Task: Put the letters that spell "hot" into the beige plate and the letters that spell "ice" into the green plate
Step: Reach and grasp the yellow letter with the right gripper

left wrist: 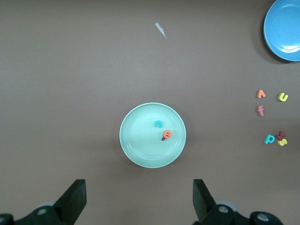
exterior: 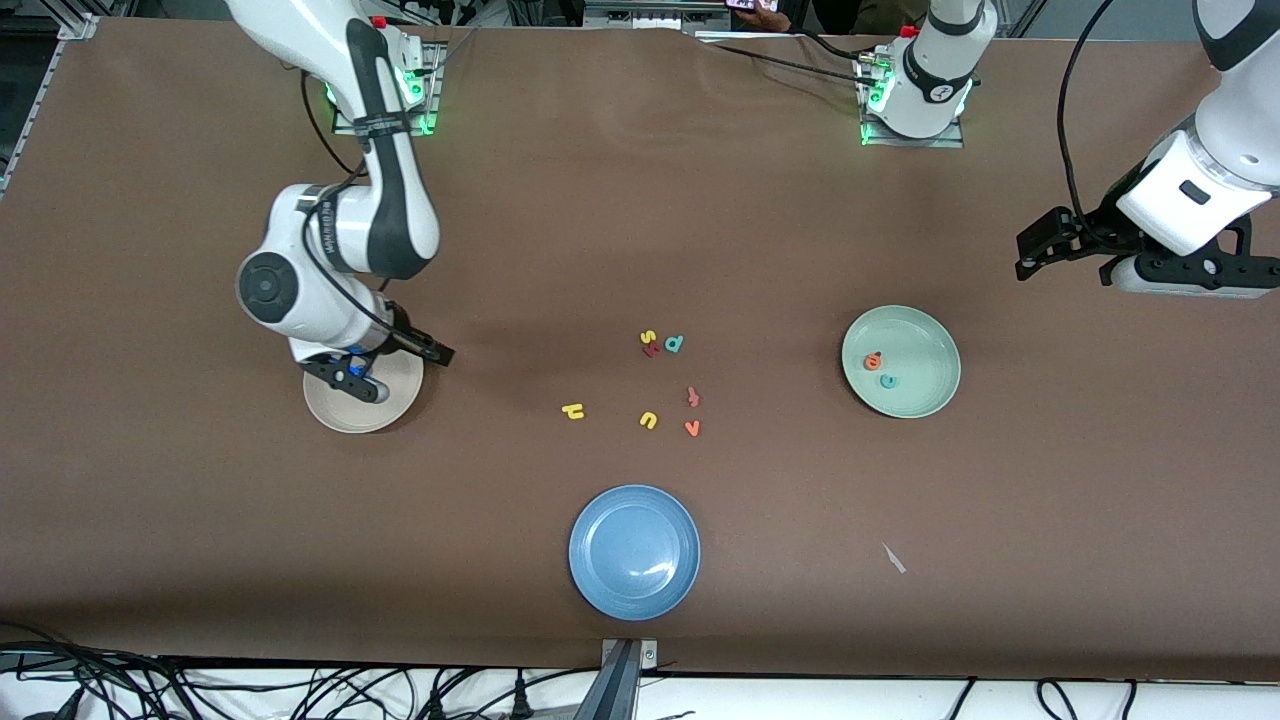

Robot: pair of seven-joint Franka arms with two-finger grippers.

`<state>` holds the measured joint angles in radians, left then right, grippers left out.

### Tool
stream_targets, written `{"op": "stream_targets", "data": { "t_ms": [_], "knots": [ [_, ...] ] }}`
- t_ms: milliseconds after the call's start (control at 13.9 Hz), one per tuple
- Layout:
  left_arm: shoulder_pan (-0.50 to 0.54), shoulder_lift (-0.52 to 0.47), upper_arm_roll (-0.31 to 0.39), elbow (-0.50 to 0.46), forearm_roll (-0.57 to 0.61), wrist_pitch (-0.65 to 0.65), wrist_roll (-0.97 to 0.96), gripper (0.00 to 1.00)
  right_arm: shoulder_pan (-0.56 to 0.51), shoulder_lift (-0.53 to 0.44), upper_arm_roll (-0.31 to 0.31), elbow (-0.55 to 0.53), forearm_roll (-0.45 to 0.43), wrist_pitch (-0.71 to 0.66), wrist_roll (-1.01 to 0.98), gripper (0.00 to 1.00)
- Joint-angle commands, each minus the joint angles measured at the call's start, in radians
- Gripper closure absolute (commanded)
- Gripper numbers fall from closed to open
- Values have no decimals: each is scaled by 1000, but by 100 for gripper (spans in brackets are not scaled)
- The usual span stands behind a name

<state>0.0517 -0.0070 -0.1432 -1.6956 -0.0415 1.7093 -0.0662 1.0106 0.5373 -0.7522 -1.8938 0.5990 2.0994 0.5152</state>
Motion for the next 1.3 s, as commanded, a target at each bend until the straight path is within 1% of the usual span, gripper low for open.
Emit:
{"op": "stream_targets", "data": {
  "t_ms": [0,144,360,648,1008,1080,1224],
  "knots": [
    [-3,10,-1,28,25,-22,14,0,-1,104,36,123,47,5,202,0],
    [-3,10,-1,28,25,-22,14,0,-1,162,82,195,45,30,329,0],
    [-3,10,-1,28,25,-22,14,0,-3,243,128,286,45,79,469,0],
    [-3,10,-1,28,25,-22,14,0,-6,286,145,343,45,87,543,0],
    [-3,10,-1,28,25,-22,14,0,-10,358,152,442,47,94,611,0],
    [-3,10,-1,28,25,-22,14,0,-12,372,165,462,47,103,624,0],
    [-3,10,-1,28,25,-23,14,0,-27,385,185,478,47,168,663,0]
  ]
}}
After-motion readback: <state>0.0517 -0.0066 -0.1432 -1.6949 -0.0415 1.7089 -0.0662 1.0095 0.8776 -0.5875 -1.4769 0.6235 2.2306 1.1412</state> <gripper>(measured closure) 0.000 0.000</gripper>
